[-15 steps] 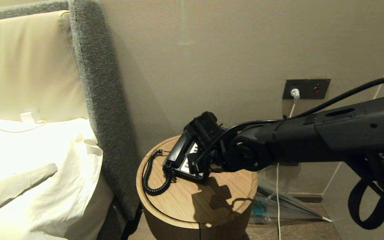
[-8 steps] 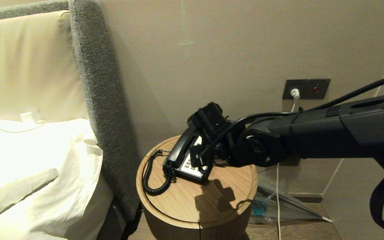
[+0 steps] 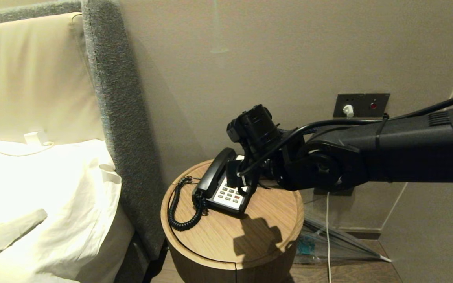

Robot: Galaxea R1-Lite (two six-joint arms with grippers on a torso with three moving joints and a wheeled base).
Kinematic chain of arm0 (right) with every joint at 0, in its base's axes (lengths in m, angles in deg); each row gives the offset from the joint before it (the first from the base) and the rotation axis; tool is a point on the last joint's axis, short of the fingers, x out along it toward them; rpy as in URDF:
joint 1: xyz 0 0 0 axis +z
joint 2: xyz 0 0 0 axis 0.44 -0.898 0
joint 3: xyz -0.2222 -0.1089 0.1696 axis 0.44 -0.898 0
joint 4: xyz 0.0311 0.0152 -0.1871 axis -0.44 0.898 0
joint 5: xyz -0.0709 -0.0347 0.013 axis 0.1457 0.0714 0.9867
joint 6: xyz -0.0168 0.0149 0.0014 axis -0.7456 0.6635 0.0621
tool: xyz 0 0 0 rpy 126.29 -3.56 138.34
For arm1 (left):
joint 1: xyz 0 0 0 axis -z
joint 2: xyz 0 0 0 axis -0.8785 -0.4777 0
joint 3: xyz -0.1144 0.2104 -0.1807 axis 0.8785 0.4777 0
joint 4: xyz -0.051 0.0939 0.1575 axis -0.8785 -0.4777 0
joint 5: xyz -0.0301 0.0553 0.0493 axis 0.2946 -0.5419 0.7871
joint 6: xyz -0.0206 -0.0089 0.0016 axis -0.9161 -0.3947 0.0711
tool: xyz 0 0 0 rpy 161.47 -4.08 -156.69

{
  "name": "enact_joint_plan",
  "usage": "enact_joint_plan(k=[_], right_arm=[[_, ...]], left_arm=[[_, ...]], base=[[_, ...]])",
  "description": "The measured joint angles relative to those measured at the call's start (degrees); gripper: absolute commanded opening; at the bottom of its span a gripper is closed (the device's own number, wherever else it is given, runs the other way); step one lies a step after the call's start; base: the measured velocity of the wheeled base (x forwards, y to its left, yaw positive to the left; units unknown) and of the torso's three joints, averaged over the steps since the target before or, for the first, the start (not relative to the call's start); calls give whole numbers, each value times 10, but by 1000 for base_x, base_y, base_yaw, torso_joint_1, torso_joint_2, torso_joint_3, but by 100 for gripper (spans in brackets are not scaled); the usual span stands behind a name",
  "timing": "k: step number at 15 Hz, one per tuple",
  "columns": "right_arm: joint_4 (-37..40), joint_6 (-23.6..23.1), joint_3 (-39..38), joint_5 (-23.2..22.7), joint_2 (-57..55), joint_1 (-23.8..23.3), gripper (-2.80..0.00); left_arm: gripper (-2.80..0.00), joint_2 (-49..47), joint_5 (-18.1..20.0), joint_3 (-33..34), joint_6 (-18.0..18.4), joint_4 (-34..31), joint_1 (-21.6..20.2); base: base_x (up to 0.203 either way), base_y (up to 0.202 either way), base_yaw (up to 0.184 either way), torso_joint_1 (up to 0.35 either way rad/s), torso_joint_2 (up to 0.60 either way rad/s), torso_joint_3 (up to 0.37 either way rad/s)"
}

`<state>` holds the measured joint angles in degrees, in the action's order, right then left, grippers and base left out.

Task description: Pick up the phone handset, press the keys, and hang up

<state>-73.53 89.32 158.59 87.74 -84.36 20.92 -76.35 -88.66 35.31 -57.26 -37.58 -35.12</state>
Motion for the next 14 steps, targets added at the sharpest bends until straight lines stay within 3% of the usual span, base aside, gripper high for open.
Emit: enact_joint_plan(k=[2,5,8,11,14], right_arm=[[-14,1,2,-1,10,-1,-280],[-20,1,3,-1,26,-1,-280],[-21,4,5,-1,36,-1,-280],[-26,22,3,-8,49,-2,-280],[-27,23,-3,-7,60,-2,-280]], left_arm=[[-280,14,-25,11,0,-10,-55],[-280,73,-26,52,1,-57,-158],[-280,166,-19,99,18,-127,-220],[-280,249,8,148,97,-156,-243],[-280,335,38,199,234,-150,-255]], base=[[0,0,0,0,0,0],[0,0,0,0,0,0],[0,0,0,0,0,0],[0,0,0,0,0,0],[0,0,0,0,0,0]])
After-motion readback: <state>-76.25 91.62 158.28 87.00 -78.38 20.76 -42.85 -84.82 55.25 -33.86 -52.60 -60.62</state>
